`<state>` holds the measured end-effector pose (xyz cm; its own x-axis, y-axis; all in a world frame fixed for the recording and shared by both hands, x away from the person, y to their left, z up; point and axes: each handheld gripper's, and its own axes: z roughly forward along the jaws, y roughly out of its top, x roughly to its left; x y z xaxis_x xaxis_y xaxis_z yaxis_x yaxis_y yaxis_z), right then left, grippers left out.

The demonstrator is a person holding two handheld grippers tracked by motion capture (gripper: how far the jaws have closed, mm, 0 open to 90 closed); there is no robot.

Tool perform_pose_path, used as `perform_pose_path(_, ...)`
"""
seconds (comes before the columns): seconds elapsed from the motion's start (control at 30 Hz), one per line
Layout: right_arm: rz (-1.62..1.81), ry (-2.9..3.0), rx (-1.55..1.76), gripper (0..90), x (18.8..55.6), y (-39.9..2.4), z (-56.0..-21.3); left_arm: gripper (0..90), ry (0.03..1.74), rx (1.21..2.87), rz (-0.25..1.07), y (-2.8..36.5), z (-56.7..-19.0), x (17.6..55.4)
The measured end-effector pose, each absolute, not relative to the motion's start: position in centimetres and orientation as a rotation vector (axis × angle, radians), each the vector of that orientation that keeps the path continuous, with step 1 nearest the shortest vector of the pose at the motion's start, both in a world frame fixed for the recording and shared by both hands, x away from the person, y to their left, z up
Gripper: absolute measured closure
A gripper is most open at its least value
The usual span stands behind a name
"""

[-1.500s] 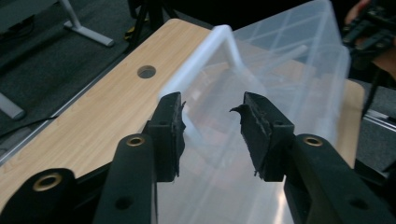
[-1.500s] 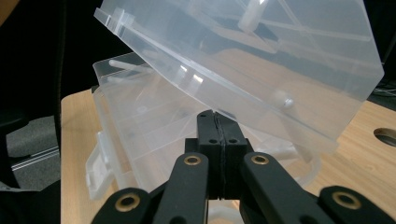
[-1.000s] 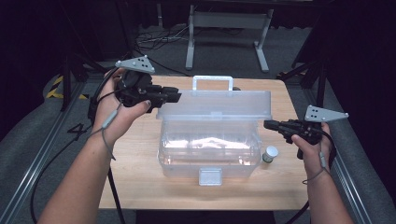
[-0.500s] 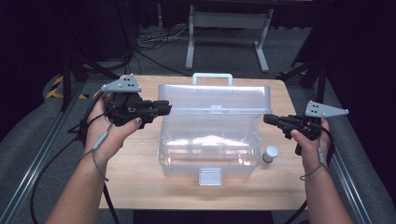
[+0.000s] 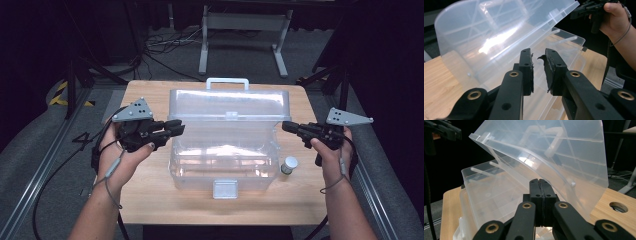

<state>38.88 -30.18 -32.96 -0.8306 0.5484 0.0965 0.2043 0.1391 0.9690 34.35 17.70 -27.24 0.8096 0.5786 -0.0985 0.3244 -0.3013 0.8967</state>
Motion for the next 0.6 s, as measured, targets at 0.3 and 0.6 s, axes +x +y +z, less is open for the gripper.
perform_pose_path(0.3, 1.749, 2.13, 0.738, 90.0, 38.9, -30.1, -33.0, 79.1, 0.733, 1.847, 0.334, 17.8, -29.6, 34.7)
perform_pose_path(0.6, 1.743, 2.128, 0.742, 90.0, 38.8, -30.1, -33.1, 79.9, 0.768, 1.814, 0.398, 18.0, -30.9, 35.1)
